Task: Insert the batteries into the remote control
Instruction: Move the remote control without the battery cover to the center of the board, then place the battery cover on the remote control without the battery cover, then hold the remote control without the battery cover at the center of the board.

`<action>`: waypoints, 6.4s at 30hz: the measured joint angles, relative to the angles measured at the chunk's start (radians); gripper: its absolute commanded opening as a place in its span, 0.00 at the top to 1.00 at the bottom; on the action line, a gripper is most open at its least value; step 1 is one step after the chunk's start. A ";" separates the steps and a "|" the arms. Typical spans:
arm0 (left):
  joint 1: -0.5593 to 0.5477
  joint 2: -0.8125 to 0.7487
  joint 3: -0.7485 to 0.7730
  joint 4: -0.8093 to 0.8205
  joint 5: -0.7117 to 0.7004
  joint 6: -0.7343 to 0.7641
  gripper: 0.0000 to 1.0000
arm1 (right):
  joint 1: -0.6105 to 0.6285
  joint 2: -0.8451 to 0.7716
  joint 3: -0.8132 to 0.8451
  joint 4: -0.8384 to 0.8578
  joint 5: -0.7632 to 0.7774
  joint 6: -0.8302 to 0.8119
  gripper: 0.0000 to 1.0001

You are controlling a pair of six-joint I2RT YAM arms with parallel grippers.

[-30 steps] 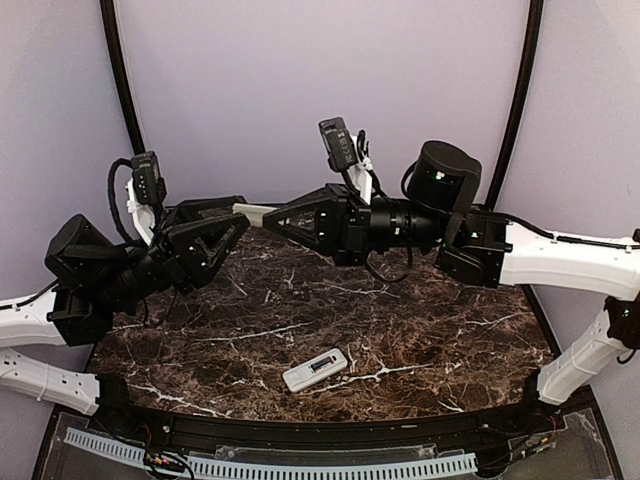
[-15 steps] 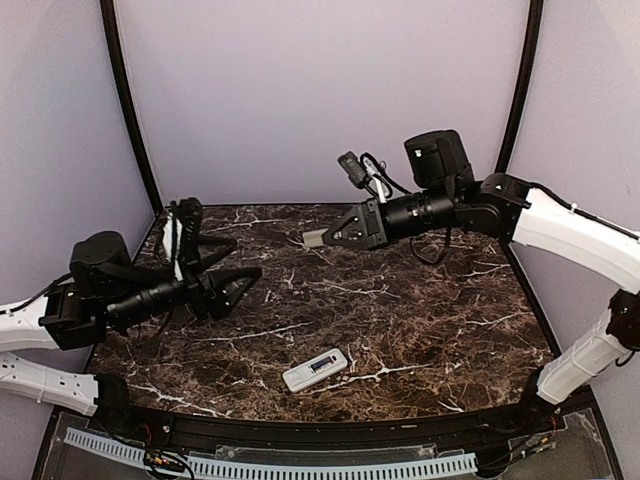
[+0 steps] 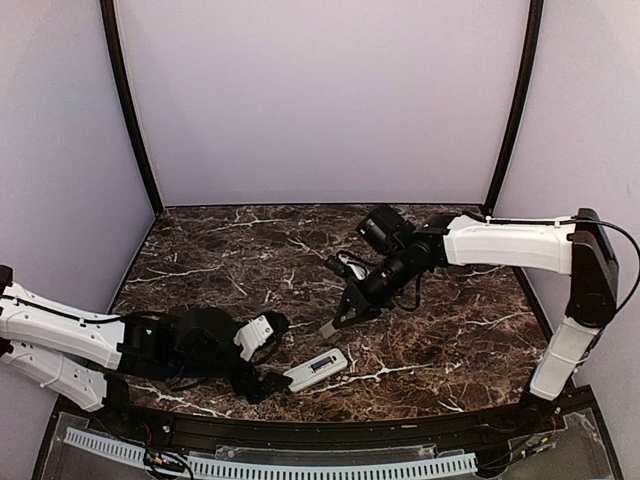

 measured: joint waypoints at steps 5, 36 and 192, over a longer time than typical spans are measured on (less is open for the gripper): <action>-0.019 0.195 -0.031 0.092 -0.008 -0.009 0.01 | -0.001 0.040 -0.017 0.006 -0.033 -0.011 1.00; -0.024 0.512 0.116 0.252 0.124 0.107 0.54 | -0.046 -0.048 -0.210 0.039 -0.067 0.033 1.00; -0.018 0.586 0.178 0.417 0.208 0.168 0.73 | 0.043 0.060 -0.526 0.697 -0.233 0.426 1.00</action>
